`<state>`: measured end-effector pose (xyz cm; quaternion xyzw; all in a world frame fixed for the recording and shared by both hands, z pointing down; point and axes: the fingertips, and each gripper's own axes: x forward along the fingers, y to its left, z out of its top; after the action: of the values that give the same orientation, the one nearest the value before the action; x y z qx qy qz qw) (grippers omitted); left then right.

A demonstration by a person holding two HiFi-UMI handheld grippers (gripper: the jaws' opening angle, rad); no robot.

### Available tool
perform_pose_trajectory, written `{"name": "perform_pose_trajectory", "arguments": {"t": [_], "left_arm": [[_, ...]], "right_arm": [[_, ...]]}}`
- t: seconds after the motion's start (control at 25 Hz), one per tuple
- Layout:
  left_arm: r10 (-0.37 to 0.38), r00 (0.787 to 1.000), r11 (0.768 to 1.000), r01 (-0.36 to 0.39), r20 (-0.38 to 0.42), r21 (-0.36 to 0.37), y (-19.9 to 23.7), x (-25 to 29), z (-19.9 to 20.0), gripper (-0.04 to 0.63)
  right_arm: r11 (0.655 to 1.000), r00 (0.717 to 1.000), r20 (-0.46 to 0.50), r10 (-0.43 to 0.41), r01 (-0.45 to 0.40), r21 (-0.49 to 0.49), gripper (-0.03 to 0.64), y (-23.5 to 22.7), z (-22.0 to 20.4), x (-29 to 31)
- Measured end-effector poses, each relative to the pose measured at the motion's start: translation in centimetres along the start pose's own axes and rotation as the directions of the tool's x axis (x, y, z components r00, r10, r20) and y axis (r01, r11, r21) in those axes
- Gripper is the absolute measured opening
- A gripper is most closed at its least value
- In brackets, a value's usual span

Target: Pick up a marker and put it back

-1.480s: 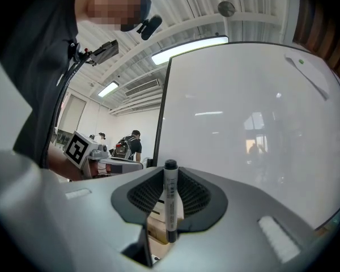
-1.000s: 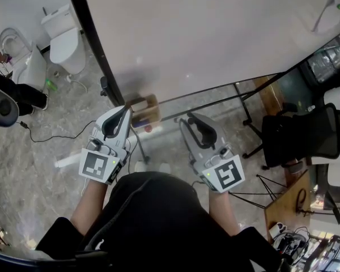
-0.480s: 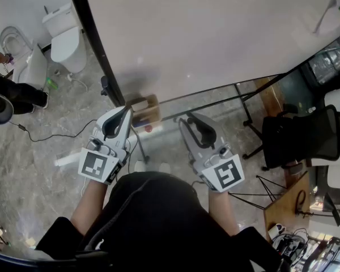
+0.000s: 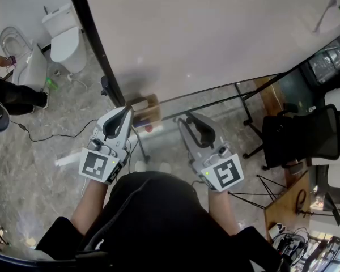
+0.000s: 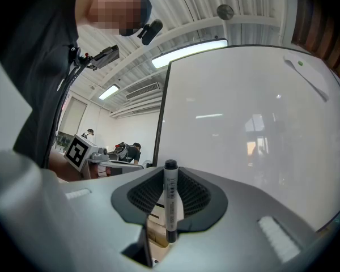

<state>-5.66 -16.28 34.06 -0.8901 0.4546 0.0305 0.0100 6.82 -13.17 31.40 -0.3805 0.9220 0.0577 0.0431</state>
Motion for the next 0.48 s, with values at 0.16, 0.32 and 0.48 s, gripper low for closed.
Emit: {"name": "perform_pose_trajectory", "arguments": {"t": [0.16, 0.32, 0.48], "left_arm": [[0.005, 1.0, 1.0, -0.005, -0.004, 0.001, 0.2, -0.1, -0.1, 0.005], [0.012, 1.0, 1.0, -0.012, -0.01, 0.001, 0.5, -0.2, -0.4, 0.005], [0.018, 1.0, 1.0, -0.018, -0.012, -0.002, 0.8, -0.3, -0.7, 0.005]], "right_arm": [[1.0, 1.0, -0.005, 0.012, -0.012, -0.002, 0.081, 0.2, -0.2, 0.3], [1.0, 1.0, -0.006, 0.016, -0.016, 0.005, 0.083, 0.2, -0.6, 0.8], [1.0, 0.999, -0.017, 0.029, -0.029, 0.008, 0.083, 0.2, -1.2, 1.5]]}}
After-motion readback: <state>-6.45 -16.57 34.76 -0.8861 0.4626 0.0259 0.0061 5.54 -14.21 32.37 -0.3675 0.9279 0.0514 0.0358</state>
